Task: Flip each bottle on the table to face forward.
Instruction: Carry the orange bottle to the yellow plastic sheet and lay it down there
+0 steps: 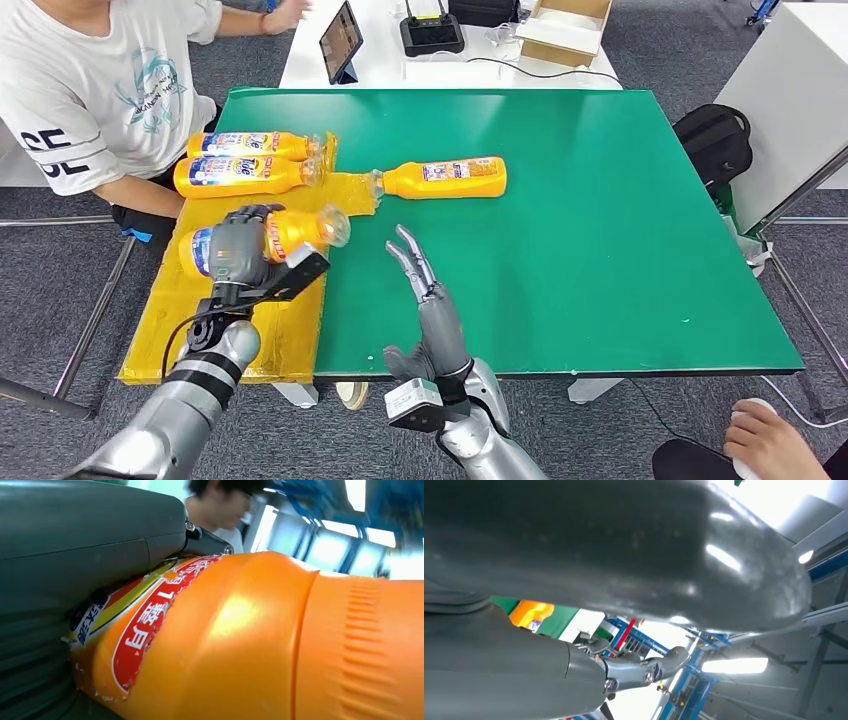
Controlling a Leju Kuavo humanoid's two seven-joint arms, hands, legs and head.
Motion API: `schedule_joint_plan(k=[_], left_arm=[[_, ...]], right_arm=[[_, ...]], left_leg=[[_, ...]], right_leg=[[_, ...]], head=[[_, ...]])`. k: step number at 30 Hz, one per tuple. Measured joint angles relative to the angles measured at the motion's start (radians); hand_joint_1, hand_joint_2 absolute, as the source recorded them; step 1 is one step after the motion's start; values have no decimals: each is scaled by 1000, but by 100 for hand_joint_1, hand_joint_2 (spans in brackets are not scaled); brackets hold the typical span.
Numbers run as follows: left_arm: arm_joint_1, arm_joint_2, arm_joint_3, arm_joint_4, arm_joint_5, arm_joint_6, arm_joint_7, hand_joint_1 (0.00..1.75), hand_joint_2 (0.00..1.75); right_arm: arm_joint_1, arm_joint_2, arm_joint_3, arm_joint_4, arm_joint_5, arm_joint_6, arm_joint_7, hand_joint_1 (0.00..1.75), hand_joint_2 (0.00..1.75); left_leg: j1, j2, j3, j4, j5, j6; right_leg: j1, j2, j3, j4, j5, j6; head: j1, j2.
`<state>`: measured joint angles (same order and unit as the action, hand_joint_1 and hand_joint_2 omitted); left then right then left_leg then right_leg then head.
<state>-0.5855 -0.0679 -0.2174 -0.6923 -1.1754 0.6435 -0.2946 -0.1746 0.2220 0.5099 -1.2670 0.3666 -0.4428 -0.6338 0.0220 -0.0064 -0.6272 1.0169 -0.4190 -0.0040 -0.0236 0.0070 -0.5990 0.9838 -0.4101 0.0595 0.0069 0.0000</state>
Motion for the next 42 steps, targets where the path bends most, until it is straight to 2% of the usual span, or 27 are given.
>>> schedule_joint_plan(k=[4,8,17,18,21,22,23,27,37,42], left_arm=[[-73,53,-78,137,-167,-149,96,175,175],[-112,86,-106,223,-165,-298,88,175,175],[-154,110,-99,296,-89,-406,63,173,175],[-157,112,-96,302,-80,-415,62,144,175],[-161,114,-81,315,-56,-436,57,14,175],[-163,115,-75,319,-46,-444,55,0,175],[-164,115,-68,322,-36,-452,54,0,175],[-167,116,-35,331,5,-481,43,0,0],[-174,114,26,337,76,-570,-37,0,0],[-174,111,80,337,190,-683,-148,0,0]], right_arm=[[-1,0,0,-2,-3,11,-1,0,0],[0,-3,0,-10,-3,18,-1,0,0],[0,-5,-1,-11,-2,27,-1,0,0],[0,-5,0,-11,-2,28,-1,0,0],[0,-5,1,-11,1,29,0,0,0],[0,-5,1,-11,1,29,1,0,0],[0,-5,2,-11,2,30,2,0,0],[-1,-5,4,-8,6,37,5,0,0],[-10,-5,4,15,5,59,14,0,0],[-18,-5,4,34,-2,68,17,0,0]], left_leg=[[0,1,0,0,0,0],[0,1,0,0,0,0],[0,-1,0,0,0,0],[0,-1,0,0,0,0],[0,-1,0,0,0,0],[0,-1,0,0,0,0],[0,-1,0,0,0,0],[0,-1,1,0,0,0],[0,-2,3,0,0,0],[0,-3,6,0,0,0]], right_leg=[[0,0,0,0,0,0],[0,0,0,0,0,0],[0,0,0,0,0,0],[0,0,1,0,0,0],[0,0,1,0,0,0],[0,0,1,0,0,0],[0,0,1,0,0,0],[0,0,1,1,0,0],[0,-1,4,0,0,0],[0,-1,7,0,0,0]], head=[[0,0],[0,0],[0,0],[0,0],[0,0],[0,0],[0,0],[0,0],[0,0],[0,0]])
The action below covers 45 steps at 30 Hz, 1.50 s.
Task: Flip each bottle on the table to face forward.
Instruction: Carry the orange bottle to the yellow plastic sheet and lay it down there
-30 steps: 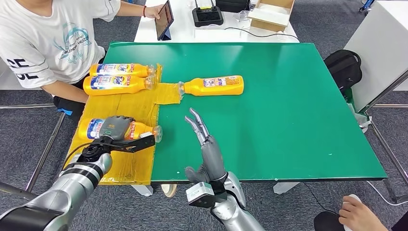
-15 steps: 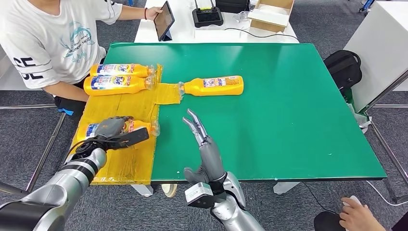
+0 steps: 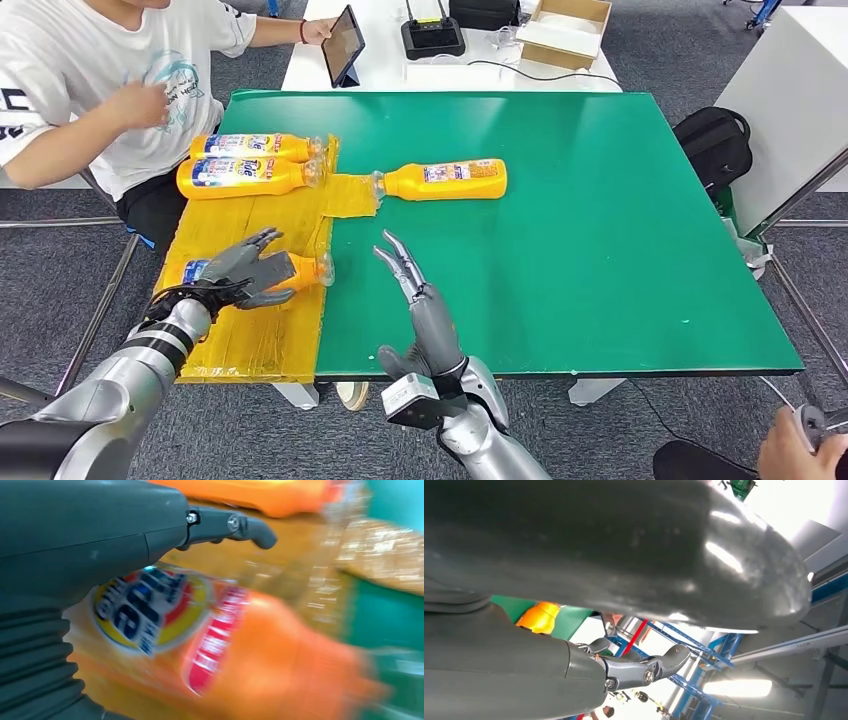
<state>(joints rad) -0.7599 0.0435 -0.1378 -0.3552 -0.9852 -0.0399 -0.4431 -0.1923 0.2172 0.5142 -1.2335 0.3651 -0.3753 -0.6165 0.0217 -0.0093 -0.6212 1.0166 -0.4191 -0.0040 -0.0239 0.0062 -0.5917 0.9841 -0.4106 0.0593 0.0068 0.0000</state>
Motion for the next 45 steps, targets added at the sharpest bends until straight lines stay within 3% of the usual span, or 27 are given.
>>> schedule_joint_plan(k=[7,12,16,18,22,25,32,38,45], left_arm=[[33,-20,103,-34,234,-147,-201,0,0],[119,-89,209,-186,533,1,-252,0,0],[153,-133,259,-294,618,89,-258,0,175],[175,-143,269,-352,642,149,-258,0,175],[263,-156,230,-588,785,474,-260,0,175],[316,-163,187,-738,815,562,-260,0,175],[375,-180,131,-903,828,580,-260,0,175],[419,-203,122,-925,882,467,-259,0,175],[498,-237,123,-868,883,385,-258,0,175]], right_arm=[[-6,0,-1,26,-2,3,-7,0,0],[3,0,-2,31,21,4,7,0,0],[8,0,-3,31,33,4,19,0,0],[8,0,-3,31,37,4,22,0,0],[8,0,-1,37,67,2,38,0,175],[6,-4,1,46,81,2,45,0,175],[4,-13,1,62,88,5,57,0,175],[4,-37,-15,57,129,-5,120,0,175],[-9,-101,-84,20,241,20,244,0,175]], left_leg=[[0,0,1,0,0,0],[0,1,-2,0,0,0],[0,1,-3,0,0,0],[0,1,-4,0,0,0],[0,4,-4,0,0,0],[0,0,-5,0,0,0],[0,0,-6,0,0,0],[0,1,-6,0,0,0],[-1,1,-6,0,-1,1]], right_leg=[[0,0,0,0,0,0],[0,0,-2,0,0,0],[0,1,-4,0,0,0],[0,1,-5,0,0,0],[0,3,-7,0,0,0],[0,1,-7,0,0,0],[0,0,-7,-1,0,0],[0,0,-7,-1,0,0],[0,0,-7,-2,0,0]], head=[[0,0],[0,0],[0,0],[0,0],[0,0],[0,0],[0,0],[0,0],[0,0]])
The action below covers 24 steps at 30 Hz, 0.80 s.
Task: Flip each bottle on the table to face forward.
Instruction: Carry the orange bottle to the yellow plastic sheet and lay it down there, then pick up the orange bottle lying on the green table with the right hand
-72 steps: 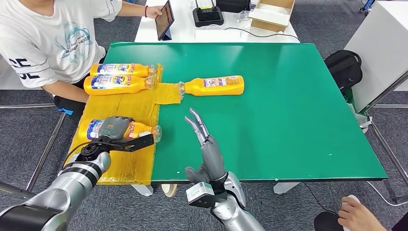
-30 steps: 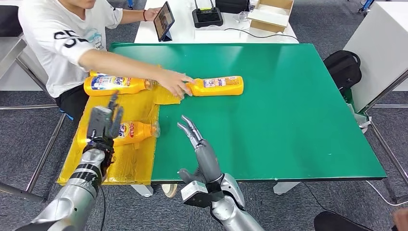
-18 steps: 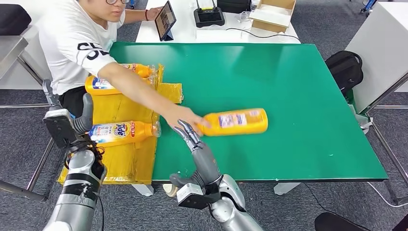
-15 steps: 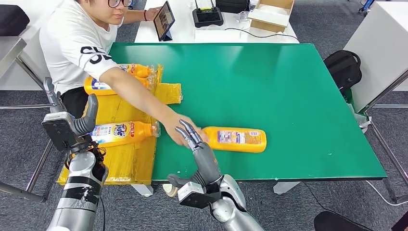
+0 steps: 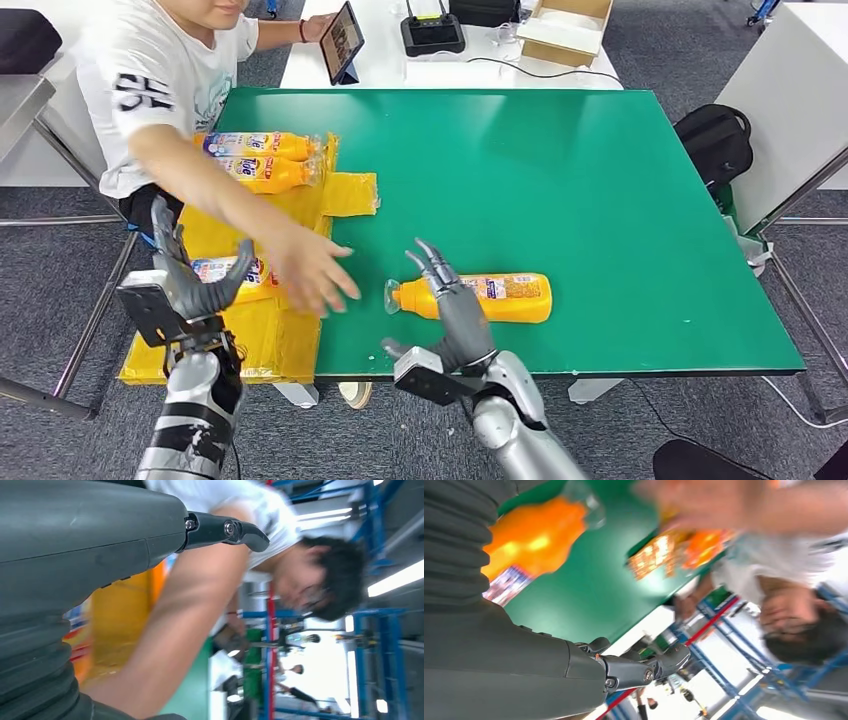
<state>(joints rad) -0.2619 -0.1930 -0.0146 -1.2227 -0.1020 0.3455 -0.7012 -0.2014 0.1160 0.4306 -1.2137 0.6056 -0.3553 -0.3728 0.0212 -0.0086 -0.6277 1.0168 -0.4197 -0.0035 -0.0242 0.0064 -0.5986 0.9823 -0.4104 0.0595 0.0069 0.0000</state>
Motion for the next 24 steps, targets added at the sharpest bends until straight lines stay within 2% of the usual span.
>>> schedule_joint_plan(k=[6,17,24], left_arm=[[32,-11,2,33,-10,-10,0,0,175],[34,-15,4,52,-11,-11,0,0,175],[37,-15,5,62,-52,-28,0,0,175]], right_arm=[[-15,-34,-30,-1,36,26,33,0,175],[-17,-51,-36,-2,44,29,36,0,175],[-37,-71,-39,-2,100,48,87,0,175]], left_leg=[[0,0,0,0,0,0],[0,0,0,0,0,0],[0,0,0,0,0,0]], right_leg=[[0,0,0,0,0,0],[0,0,0,0,0,0],[0,0,0,0,0,0]], head=[[0,0],[0,0],[0,0]])
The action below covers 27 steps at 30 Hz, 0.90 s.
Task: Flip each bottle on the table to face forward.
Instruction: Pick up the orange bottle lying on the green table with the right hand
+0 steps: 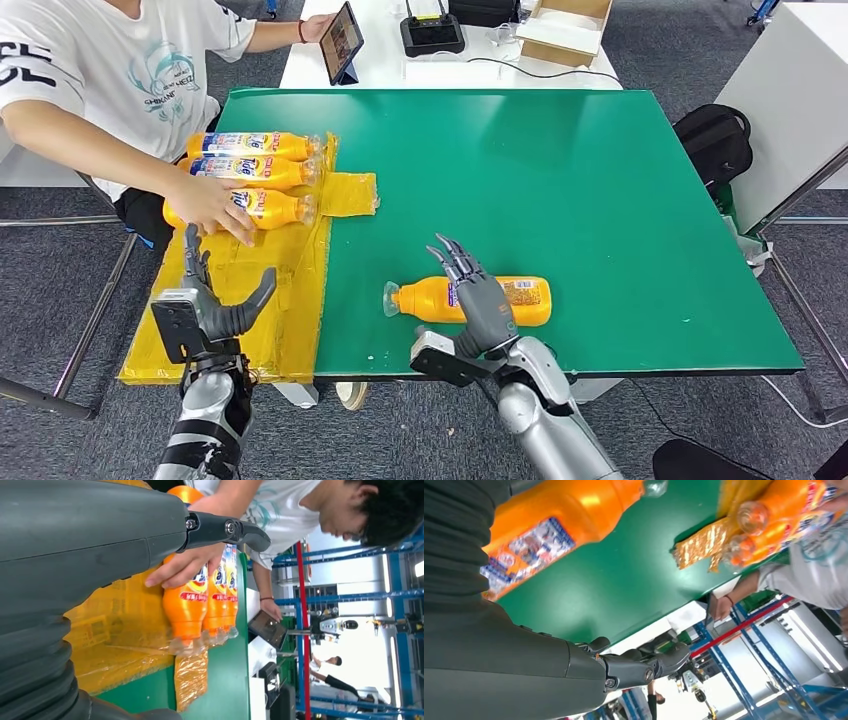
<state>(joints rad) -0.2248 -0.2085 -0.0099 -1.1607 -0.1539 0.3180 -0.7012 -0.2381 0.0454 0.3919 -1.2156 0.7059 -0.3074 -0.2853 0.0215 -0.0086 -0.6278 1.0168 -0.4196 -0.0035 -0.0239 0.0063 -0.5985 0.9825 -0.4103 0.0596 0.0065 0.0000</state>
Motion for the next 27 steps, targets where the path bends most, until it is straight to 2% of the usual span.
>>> schedule_joint_plan(k=[4,7,10,15,27], left_arm=[[6,-3,1,3,-14,-13,0,0,175],[11,-5,5,8,-19,-18,4,0,175],[14,-5,10,17,-23,-21,11,0,175],[18,-5,15,32,-28,-24,15,0,175],[21,-6,24,48,-36,-25,23,0,175]], right_arm=[[-23,-22,-8,-1,21,39,41,0,175],[-51,-44,-18,21,3,132,119,0,175],[-97,-70,-24,105,-12,198,189,0,175],[-151,-93,-34,214,-14,197,195,0,175],[-190,-103,-34,307,-7,235,219,0,175]], left_leg=[[0,0,0,0,0,0],[0,0,0,0,0,0],[0,-1,0,0,0,0],[0,-1,0,0,0,0],[0,-1,0,0,0,0]], right_leg=[[0,0,0,0,0,0],[0,0,0,0,0,0],[0,0,0,0,0,0],[0,0,0,0,1,1],[0,0,0,0,0,1]], head=[[0,0],[0,0],[0,0],[0,0],[0,0]])
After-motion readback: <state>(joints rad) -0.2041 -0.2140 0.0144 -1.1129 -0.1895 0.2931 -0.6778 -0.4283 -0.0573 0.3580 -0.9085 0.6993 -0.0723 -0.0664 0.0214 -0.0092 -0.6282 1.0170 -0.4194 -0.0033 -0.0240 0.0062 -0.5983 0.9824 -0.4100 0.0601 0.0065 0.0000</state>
